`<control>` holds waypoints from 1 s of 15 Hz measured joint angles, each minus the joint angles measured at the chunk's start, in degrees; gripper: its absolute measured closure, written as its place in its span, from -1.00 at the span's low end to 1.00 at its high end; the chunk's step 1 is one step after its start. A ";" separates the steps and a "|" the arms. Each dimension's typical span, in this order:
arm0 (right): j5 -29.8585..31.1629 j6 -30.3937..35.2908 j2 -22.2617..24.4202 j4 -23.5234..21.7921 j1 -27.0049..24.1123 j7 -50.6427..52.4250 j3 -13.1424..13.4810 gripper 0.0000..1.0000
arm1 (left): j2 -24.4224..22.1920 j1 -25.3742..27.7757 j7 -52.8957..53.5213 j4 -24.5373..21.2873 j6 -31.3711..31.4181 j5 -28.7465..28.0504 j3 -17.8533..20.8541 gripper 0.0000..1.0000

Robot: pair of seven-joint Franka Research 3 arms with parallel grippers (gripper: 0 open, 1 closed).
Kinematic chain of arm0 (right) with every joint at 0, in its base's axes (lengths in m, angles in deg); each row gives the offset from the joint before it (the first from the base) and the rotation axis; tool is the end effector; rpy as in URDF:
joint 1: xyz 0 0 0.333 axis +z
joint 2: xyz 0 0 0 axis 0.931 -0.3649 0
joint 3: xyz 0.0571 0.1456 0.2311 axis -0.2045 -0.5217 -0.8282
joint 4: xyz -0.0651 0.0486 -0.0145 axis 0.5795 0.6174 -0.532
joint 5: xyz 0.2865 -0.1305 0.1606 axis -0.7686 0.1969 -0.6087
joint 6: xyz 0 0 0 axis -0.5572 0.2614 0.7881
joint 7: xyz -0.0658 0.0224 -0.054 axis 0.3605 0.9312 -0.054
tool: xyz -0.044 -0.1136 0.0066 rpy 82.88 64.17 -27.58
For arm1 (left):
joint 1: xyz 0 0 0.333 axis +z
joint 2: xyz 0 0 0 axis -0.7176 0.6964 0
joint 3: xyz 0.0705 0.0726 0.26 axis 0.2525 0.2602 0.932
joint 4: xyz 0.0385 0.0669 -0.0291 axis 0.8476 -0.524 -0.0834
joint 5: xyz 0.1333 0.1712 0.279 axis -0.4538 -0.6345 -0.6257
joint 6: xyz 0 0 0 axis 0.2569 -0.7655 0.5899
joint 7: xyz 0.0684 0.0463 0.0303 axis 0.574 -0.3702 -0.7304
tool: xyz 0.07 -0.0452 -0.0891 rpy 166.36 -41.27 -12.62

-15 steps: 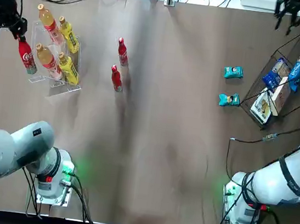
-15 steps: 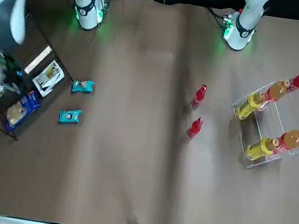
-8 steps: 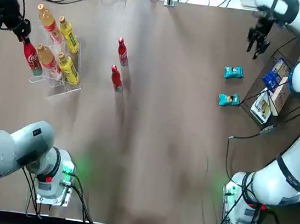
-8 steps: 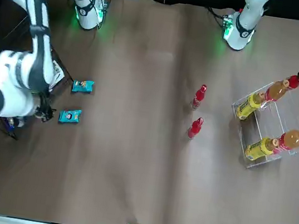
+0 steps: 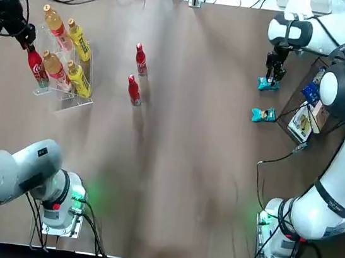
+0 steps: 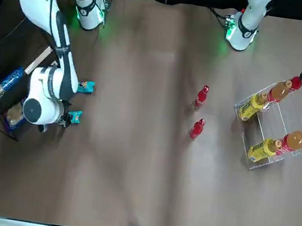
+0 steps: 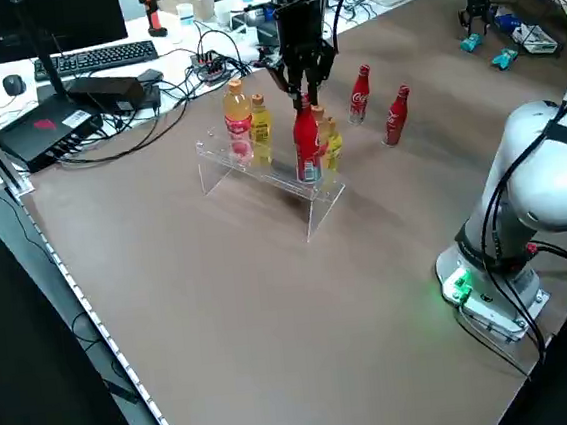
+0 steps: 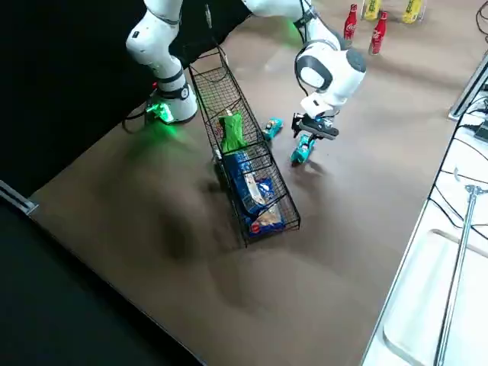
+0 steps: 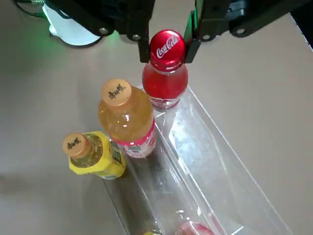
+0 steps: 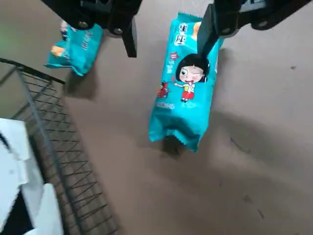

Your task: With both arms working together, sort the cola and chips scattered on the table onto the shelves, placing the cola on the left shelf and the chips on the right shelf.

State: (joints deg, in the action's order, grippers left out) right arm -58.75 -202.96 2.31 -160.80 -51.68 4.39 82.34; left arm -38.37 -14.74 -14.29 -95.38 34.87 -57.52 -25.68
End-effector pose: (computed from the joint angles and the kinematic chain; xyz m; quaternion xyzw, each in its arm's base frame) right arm 0.5514 0.0673 0.1940 0.8118 -0.5587 -0.1167 0.1238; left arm 0.3945 0.1341 0.4550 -0.9902 0.0987 0.0980 0.0103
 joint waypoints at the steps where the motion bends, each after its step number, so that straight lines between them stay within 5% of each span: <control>1: 0.00 -0.77 -0.54 -0.36 0.29 -0.06 0.00 -0.15 | 0.00 0.41 0.27 -0.31 0.26 0.00 0.00 0.36; 8: 0.00 -3.26 -1.34 -0.77 0.56 -0.10 0.10 -0.15 | 0.00 1.27 1.52 -0.89 0.61 0.26 0.04 0.28; 10: -0.05 -4.86 -1.56 -0.80 0.53 -0.23 0.17 0.20 | 0.01 1.26 1.51 -0.88 0.95 0.26 -0.15 -0.01; 15: -0.05 -9.24 -1.62 -0.60 -1.32 -0.28 0.75 0.61 | 0.03 1.08 0.87 5.49 -0.24 0.46 -1.24 -0.91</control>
State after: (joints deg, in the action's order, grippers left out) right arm -58.80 -212.20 0.69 -161.40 -53.00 4.11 83.09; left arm -38.35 -13.67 -13.42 -89.89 34.63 -57.07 -26.91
